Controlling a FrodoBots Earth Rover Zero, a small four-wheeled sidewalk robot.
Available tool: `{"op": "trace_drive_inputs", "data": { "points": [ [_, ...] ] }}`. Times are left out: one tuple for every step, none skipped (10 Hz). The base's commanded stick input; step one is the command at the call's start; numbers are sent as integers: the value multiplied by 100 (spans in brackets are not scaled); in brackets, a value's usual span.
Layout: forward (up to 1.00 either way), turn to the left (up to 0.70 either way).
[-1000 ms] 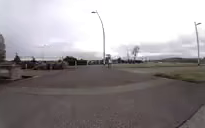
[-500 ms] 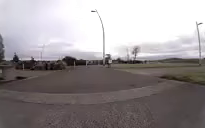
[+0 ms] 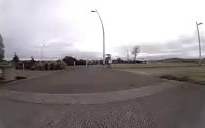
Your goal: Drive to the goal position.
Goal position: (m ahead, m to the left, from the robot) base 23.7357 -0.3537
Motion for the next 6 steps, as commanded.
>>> {"op": "trace_drive_inputs", "data": {
  "points": [
    [100,0],
    [100,0],
    [100,0],
    [100,0],
    [100,0],
    [100,0]
  ]
}}
